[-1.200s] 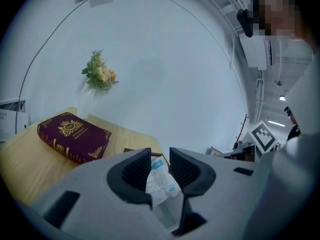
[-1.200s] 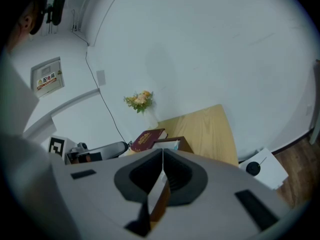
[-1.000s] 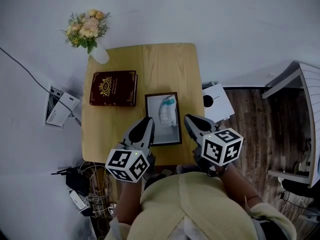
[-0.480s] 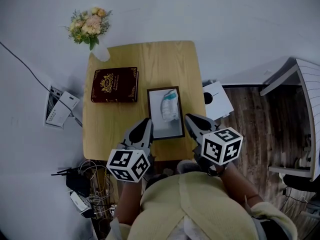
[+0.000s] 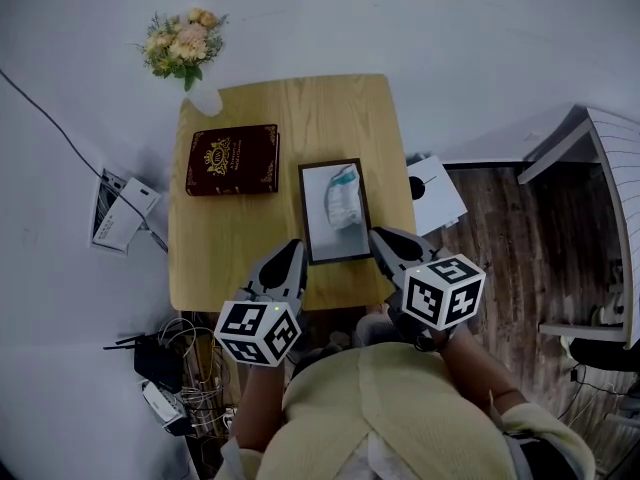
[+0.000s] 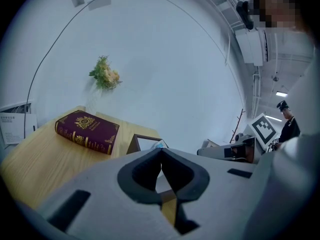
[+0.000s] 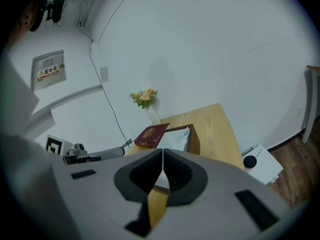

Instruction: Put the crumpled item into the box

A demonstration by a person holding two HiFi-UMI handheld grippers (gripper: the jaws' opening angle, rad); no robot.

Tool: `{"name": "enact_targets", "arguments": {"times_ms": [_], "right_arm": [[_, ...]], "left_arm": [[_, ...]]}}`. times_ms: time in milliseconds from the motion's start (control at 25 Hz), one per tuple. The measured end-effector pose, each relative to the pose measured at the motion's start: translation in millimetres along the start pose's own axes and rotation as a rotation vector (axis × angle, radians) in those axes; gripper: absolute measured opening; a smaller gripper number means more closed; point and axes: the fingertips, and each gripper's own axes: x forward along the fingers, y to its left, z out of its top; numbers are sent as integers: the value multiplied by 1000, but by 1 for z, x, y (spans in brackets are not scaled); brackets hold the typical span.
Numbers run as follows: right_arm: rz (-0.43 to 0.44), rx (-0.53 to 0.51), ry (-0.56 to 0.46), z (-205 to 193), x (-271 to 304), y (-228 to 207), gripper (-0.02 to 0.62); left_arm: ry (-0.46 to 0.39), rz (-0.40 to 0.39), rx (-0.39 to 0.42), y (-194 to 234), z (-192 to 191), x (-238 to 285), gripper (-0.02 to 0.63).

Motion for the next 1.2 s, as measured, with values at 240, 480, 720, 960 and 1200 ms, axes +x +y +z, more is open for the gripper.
{"name": "enact_targets", "arguments": {"times_ms": [240, 480, 720, 960, 1200], "right_arm": [[-14, -5, 2, -12, -11, 6, 29], [-24, -4, -2, -21, -21, 9, 29], [-23, -14, 1, -29, -28, 14, 29], [-31, -21, 4, -35, -38, 13, 29], [-35, -32, 7, -35, -44, 12, 28]], "left_arm": [[9, -23, -3, -9, -9, -9, 23], [26, -33, -7, -15, -20, -17, 23], [41, -30, -1, -17, -30, -27, 23], [45, -27, -6, -20, -35, -32, 23], [45, -35, 4, -28, -35, -34, 23]]}}
